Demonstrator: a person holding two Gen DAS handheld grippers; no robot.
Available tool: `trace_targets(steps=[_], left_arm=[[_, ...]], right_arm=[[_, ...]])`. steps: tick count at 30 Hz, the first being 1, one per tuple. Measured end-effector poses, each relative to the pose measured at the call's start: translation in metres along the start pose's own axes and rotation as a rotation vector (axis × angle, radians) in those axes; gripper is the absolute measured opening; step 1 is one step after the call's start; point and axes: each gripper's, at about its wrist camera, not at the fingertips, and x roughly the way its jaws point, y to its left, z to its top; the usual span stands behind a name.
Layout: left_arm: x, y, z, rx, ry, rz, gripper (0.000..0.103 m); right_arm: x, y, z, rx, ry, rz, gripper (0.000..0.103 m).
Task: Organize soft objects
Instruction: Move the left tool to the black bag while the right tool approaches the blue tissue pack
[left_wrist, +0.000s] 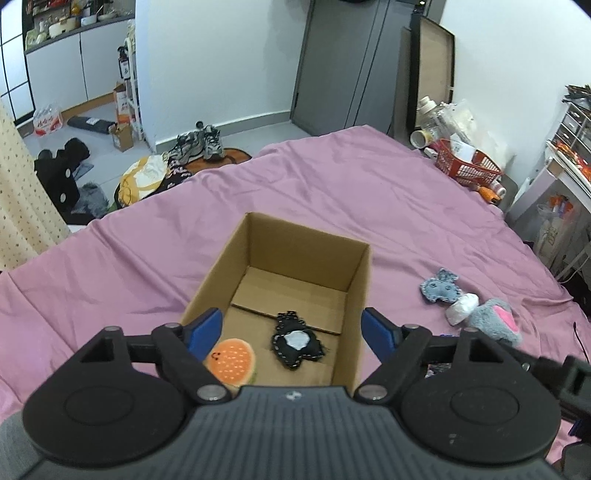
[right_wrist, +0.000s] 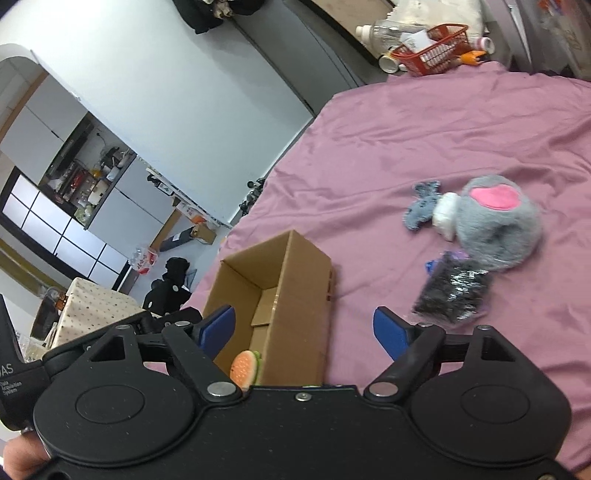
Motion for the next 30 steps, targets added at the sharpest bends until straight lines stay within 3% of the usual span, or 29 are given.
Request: trace_targets(steps=[4, 11, 18, 21, 23, 30], left_arm=[[-0.003, -0.014, -0.003, 0.017, 0.004, -0.006, 0.082], [-0.009, -0.042, -0.007, 0.041, -0.002, -0.02, 0.082], [-0.004, -0.072, -0.014, 0.034, 0.004, -0.06, 0.082], [0.002, -0.081, -0.017, 0.015, 0.016, -0.084, 0.082], [0.006, -0.09, -0.021, 0.024, 0.021, -0.108, 0.082], [0.025, -0.113, -0.034, 0.068, 0.051, -0.126, 0.081]], right_arm=[[-0.013, -0.009, 0.002, 0.02, -0.027, 0.003, 0.091], [-0.034, -0.04, 0.005, 0.11, -0.094, -0.015, 0.091], [-0.031, -0.07, 0.005, 0.214, -0.108, -0.053, 0.088], [-0.026, -0.084, 0.004, 0.272, -0.102, -0.062, 0.085], [-0.024, -0.093, 0.003, 0.311, -0.097, -0.065, 0.075], [-0.026, -0.113, 0.002, 0.403, -0.121, -0.089, 0.057]])
